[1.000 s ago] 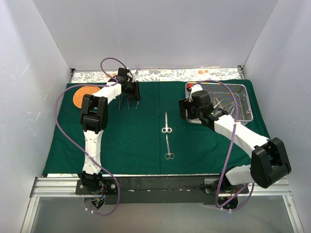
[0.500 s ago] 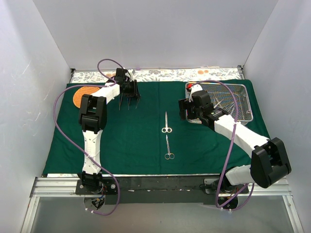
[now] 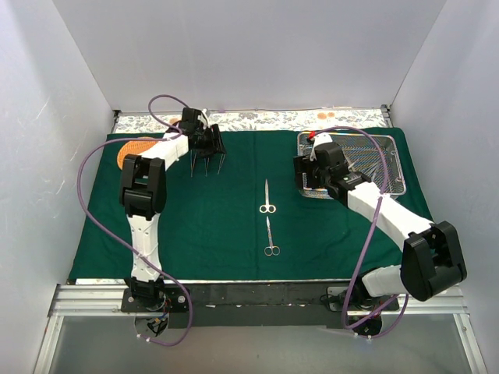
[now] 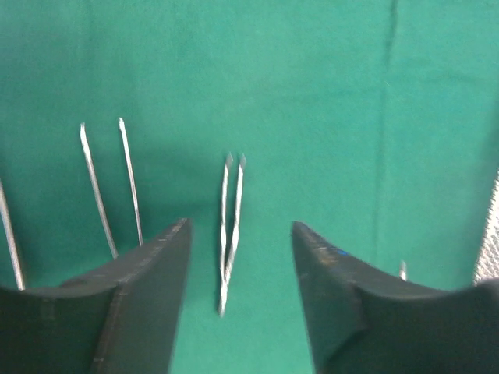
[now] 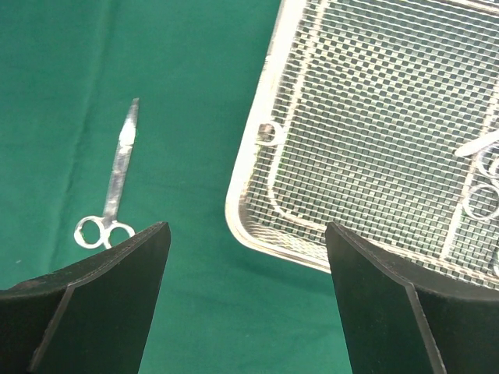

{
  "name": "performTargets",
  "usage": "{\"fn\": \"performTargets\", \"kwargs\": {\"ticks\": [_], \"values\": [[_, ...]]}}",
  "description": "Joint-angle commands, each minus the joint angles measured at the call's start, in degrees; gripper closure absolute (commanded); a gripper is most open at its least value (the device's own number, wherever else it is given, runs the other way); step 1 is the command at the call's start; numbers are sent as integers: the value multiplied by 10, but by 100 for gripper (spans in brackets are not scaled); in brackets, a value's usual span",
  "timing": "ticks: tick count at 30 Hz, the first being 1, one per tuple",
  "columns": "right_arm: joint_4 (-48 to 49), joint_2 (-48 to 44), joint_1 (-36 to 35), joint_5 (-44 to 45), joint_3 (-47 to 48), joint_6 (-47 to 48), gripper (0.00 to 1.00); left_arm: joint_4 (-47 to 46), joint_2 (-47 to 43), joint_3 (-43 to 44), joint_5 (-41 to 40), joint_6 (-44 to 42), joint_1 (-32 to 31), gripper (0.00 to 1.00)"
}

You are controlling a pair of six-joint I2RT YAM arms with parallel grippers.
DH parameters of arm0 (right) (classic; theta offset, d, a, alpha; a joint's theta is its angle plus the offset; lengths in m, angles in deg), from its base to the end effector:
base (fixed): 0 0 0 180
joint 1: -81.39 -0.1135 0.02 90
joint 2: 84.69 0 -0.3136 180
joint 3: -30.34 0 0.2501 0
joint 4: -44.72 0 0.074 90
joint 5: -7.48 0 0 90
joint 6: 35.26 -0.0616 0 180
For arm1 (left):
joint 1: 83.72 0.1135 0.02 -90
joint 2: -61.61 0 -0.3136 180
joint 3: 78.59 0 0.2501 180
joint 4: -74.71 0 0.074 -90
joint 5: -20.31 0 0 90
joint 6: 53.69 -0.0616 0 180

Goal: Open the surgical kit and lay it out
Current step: Place the medical item in the surgical kit.

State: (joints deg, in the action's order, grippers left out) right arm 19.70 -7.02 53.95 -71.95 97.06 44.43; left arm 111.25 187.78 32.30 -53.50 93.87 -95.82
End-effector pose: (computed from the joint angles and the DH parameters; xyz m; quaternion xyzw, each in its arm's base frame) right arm 0.2781 0.1317 0.2933 -0.0907 0.8834 0.0687 0.4545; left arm 0.5133 -0.1276 0.1961 -0.3190 0.8807 -0.2942 0.1898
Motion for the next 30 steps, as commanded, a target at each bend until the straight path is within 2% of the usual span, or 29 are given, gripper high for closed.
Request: {"fn": "performTargets", "kwargs": {"ticks": [1, 3, 7, 13, 30], "values": [[-6, 5, 19, 13, 34, 9, 12, 9, -109, -50, -5, 53, 1, 42], [-7, 6, 24, 12, 34, 8, 12, 9, -134, -70, -7, 59, -1, 36], [-6, 3, 33, 14, 31, 9, 12, 13, -155, -110, -18, 55, -11, 33], [-8, 1, 42, 14, 30, 12, 12, 14, -144, -132, -29, 48, -33, 33], [-3, -19, 63, 7, 9, 13, 12, 29, -99, -117, -76, 43, -52, 34]]}}
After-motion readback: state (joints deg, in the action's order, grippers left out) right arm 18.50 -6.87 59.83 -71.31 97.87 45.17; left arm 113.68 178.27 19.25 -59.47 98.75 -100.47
